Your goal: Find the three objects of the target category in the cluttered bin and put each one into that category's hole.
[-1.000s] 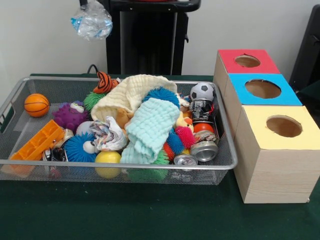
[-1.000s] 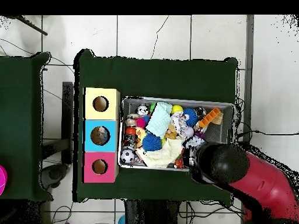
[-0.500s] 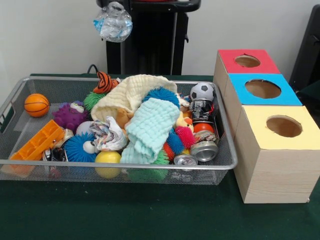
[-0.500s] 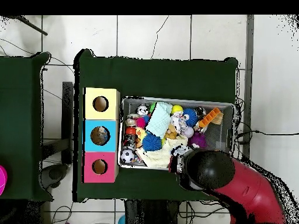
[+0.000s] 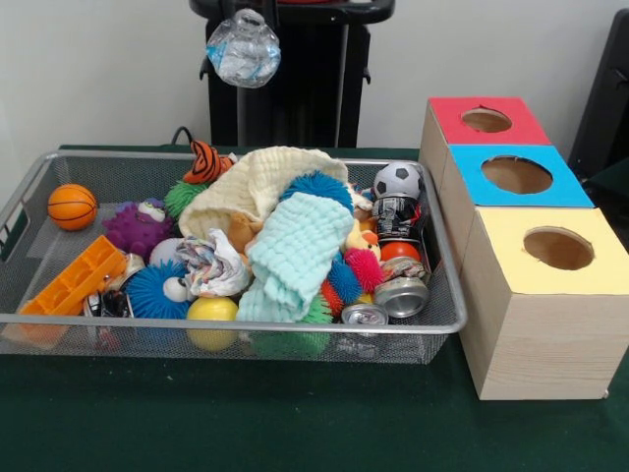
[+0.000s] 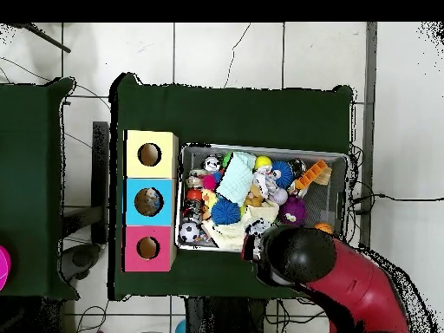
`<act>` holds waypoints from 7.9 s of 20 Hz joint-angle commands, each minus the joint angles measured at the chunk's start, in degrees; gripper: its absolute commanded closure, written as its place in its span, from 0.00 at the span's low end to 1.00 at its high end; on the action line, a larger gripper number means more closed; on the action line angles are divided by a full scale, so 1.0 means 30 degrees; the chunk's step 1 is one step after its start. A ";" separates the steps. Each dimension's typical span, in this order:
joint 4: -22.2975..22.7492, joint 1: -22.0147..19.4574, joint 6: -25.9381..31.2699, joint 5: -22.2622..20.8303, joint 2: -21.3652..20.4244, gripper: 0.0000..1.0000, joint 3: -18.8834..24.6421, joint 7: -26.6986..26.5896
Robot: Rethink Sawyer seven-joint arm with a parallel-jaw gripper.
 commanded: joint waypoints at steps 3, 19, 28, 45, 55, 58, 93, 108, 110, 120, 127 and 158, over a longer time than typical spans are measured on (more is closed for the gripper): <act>0.1580 0.1277 -0.2142 0.1825 0.0912 1.00 0.0073 0.6544; 0.2343 0.3704 -0.2621 0.3575 0.0746 1.00 -0.0410 0.8405; 0.2979 0.4749 -0.3588 0.4187 0.1059 1.00 -0.0224 0.9170; 0.4201 0.7251 -0.5091 0.5807 0.1213 1.00 -0.0256 1.0587; 0.4095 0.8440 -0.5908 0.6993 0.1833 1.00 0.0207 1.1720; 0.3905 0.8842 -0.6148 0.7302 0.2141 1.00 0.0309 1.2161; 0.0036 1.1167 -0.6113 0.9566 0.5376 1.00 0.0372 1.4856; -0.2300 0.9676 -0.5420 1.0125 0.6776 1.00 0.1154 1.4992; -0.2632 0.9302 -0.5026 1.0130 0.6859 1.00 0.1161 1.4856; -0.4981 0.7729 -0.3146 0.9558 0.7971 1.00 0.1353 1.4356; -0.4471 0.6995 -0.3887 0.9210 0.8241 1.00 0.1803 1.3279; -0.2338 0.7852 -0.3896 0.8267 0.7779 1.00 -0.0429 1.3204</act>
